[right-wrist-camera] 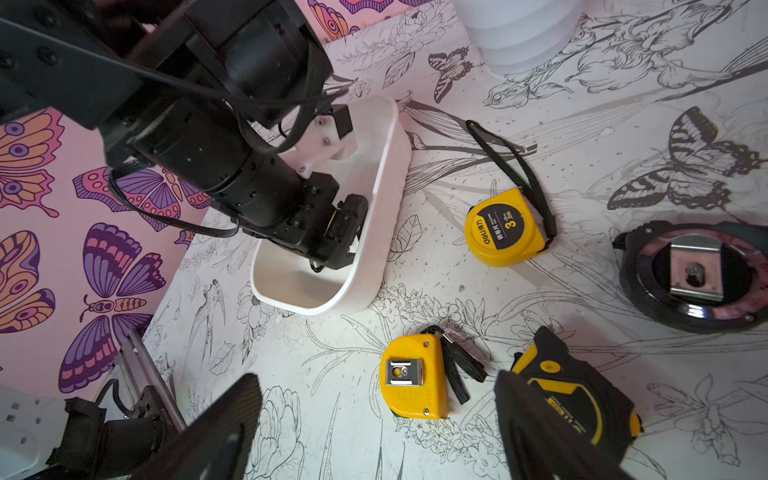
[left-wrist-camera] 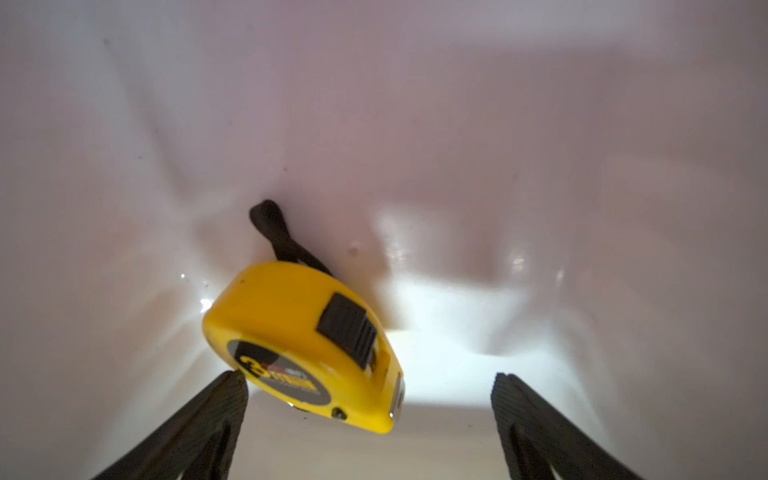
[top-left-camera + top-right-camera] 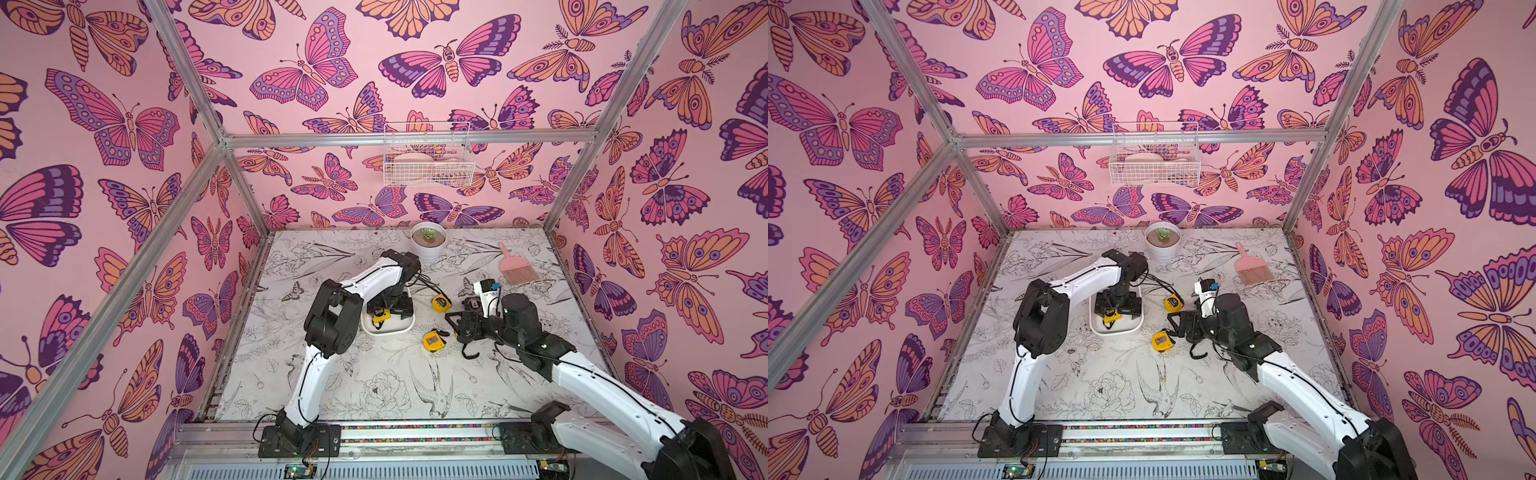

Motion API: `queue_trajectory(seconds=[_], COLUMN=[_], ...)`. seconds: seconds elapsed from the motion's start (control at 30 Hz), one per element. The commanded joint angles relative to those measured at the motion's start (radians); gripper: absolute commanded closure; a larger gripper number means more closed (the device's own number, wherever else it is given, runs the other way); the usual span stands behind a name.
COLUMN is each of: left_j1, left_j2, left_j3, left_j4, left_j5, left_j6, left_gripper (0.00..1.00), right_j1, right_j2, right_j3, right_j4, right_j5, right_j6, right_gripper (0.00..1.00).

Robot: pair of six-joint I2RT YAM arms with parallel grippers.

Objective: Take the tape measure out of the storage box
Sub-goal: Pick up the tape measure from the storage box.

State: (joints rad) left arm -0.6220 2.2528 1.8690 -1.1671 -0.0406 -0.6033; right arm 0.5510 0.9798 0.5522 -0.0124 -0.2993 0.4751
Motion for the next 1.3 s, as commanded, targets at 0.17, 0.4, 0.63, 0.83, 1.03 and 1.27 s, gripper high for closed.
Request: queue_trajectory(seconds=[0.17, 0.4, 0.63, 0.83, 1.03, 1.27], left_j1=[-0.006, -0.007, -0.003, 0.002, 0.013, 0.026], left_j2=[-0.032, -0.114, -0.097, -0.009, 0.004, 0.010], left_j3=[0.004, -0.053, -0.054, -0.030, -0.061, -0.099], left_j4=[0.069, 0.071, 0.072, 0.083, 0.117, 0.143], left_j5=[0.002, -0.044, -0.054, -0.058, -0.064, -0.035], left_j6=[-0.014, -0.042, 0.008, 0.057, 0.106, 0.114], left_gripper=[0.01, 0.01, 0.01, 0.04, 0.10, 0.26], right_j1=[-0.005, -0.003, -0.004, -0.004, -0.004, -0.004], right_j2=[-0.001, 0.023, 0.041, 0.029, -0.012, -0.023], right_j3=[0.000, 0.003, 0.013, 0.023, 0.011, 0.003], right_j4=[-0.001, 0.021, 0.034, 0.016, -0.001, 0.010], right_j5=[-0.017, -0.036, -0.057, -0.053, -0.022, -0.017], right_j6=[0.017, 0.019, 0.016, 0.010, 0.013, 0.021], right_gripper=[0.08, 0.08, 0.08, 0.09, 0.08, 0.08])
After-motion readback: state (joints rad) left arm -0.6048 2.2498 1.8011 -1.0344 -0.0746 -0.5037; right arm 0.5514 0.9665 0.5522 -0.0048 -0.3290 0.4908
